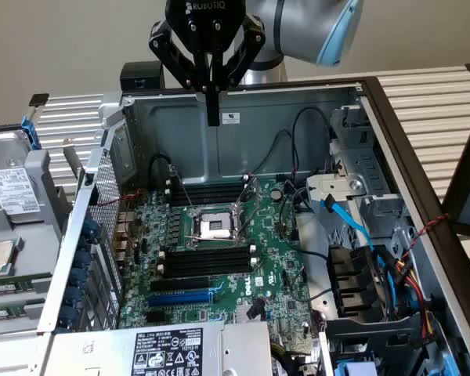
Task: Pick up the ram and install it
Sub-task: 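Reach for the ram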
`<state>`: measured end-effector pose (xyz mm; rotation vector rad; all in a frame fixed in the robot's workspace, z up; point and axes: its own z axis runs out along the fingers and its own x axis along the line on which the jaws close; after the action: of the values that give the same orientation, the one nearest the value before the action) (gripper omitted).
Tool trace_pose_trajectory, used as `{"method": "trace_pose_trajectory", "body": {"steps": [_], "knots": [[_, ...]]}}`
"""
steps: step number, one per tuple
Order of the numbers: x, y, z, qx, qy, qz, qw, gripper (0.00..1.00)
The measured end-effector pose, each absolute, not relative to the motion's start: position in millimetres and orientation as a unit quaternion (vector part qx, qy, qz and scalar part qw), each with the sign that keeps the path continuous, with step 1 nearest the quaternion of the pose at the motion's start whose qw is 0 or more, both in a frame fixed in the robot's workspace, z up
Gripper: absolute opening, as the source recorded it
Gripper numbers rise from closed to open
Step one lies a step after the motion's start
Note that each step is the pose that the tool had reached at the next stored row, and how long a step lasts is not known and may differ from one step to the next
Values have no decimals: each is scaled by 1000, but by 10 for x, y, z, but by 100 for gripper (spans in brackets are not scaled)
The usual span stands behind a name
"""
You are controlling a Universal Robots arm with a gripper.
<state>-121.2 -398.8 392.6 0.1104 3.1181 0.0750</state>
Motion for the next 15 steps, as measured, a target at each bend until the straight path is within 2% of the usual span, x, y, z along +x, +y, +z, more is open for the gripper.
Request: {"method": "trace_pose_trajectory", "body": {"steps": [15], "knots": [[-1244, -3988, 3918, 35, 999, 24, 10, 10]]}}
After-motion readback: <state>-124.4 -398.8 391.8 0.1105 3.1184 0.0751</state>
